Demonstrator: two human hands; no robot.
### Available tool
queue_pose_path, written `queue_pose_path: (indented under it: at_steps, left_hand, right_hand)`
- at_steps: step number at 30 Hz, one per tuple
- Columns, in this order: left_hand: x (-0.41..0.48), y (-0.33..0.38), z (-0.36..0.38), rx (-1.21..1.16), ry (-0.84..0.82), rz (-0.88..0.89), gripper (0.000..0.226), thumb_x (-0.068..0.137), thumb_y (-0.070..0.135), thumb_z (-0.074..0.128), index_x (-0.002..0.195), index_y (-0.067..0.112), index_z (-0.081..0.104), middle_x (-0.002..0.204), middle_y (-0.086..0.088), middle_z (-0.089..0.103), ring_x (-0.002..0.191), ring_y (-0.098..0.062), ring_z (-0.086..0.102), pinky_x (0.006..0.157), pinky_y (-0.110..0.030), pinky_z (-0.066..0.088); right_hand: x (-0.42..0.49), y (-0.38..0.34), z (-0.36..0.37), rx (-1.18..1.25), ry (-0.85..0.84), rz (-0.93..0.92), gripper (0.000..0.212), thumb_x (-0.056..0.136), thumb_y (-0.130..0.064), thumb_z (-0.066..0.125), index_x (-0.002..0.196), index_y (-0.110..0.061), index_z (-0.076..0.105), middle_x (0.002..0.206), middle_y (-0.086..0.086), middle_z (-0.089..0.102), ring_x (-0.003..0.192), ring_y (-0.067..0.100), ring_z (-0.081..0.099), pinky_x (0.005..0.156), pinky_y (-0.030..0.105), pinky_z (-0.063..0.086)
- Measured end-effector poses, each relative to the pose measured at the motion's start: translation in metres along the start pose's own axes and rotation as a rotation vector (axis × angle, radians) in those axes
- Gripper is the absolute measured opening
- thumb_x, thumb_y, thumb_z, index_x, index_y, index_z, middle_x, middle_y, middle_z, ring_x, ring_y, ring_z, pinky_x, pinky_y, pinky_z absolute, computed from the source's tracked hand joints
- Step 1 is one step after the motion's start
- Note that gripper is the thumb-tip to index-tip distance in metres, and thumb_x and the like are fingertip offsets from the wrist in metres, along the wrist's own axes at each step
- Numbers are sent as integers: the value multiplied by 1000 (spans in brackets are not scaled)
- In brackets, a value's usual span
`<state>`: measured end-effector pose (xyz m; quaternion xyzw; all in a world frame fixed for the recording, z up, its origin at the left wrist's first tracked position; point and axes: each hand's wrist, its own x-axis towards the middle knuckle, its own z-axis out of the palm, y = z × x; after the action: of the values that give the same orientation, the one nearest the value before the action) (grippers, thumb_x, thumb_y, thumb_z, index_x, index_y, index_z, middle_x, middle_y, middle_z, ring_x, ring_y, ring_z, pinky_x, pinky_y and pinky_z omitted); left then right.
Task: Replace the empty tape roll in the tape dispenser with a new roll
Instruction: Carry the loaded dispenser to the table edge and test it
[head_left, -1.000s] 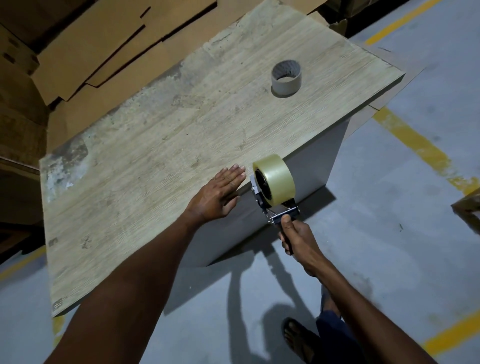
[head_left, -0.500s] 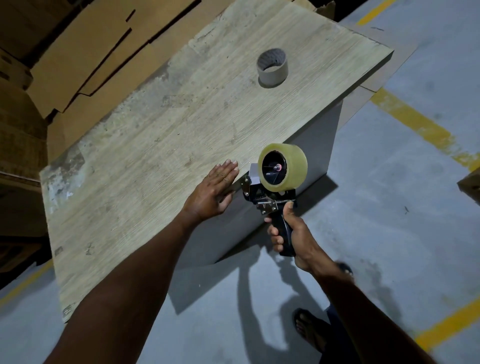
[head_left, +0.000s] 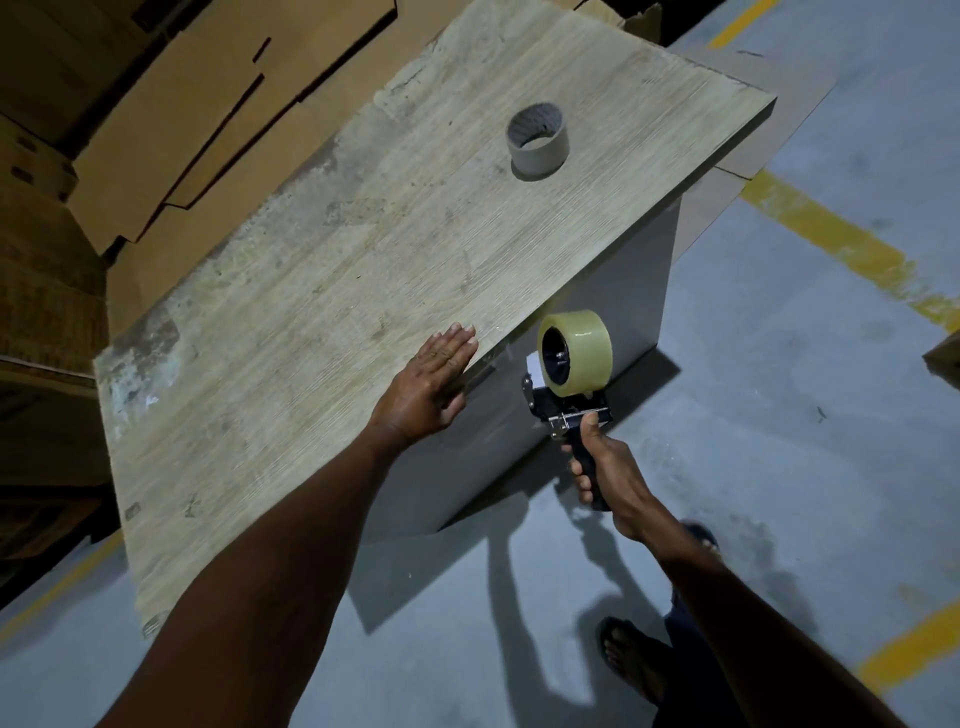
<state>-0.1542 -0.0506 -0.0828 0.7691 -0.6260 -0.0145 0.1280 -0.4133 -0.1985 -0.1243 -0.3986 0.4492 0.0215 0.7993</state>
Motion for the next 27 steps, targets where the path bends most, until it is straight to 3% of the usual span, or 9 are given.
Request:
queue_pose_path:
  at_steps: [6,14,18,20,23,27]
  left_hand:
    - [2,-2,2,7,-20,-16,70,91,12,69,154,1,41,164,-15,36,155,-28,28,124,-52,28]
    - [2,-5,4,69,-52,-36,71,96,25,63,158,7,35,168,-11,28,158,-25,21,126,-52,21]
    - [0,2,3,91,-63,-113,72,98,30,56,162,13,29,170,-6,21,159,-21,13,124,-65,7]
    - [-1,5,2,51,-78,-174,74,99,28,59,163,18,24,172,-2,15,160,-18,5,124,-65,0]
    - [3,8,-3,-53,-176,-270,78,102,28,60,165,24,15,172,4,2,159,-15,-9,125,-58,-8]
    - [15,17,-22,-124,-373,-354,89,99,25,66,164,20,5,171,-2,-11,157,-22,-16,127,-54,-6]
  right_hand:
    - [-1,-17,2,160,-56,-4,65,98,-69,42,96,-8,65,63,1,50,46,13,40,41,24,32]
    - [-17,-26,-33,294,-140,-2,75,97,-75,32,101,-6,62,66,2,48,47,12,38,43,25,32]
    - [-37,-45,-52,372,-206,5,81,96,-77,33,103,-2,65,68,6,51,45,15,41,41,24,33]
    - [-48,-58,-57,370,-220,5,83,96,-77,32,104,-2,67,68,8,52,45,16,42,41,25,34]
    - [-65,-79,-61,366,-234,3,86,97,-76,30,103,0,69,67,9,53,45,17,45,41,25,34]
    - [-84,-105,-63,385,-290,17,86,99,-73,30,97,3,70,66,10,54,45,17,50,40,24,37]
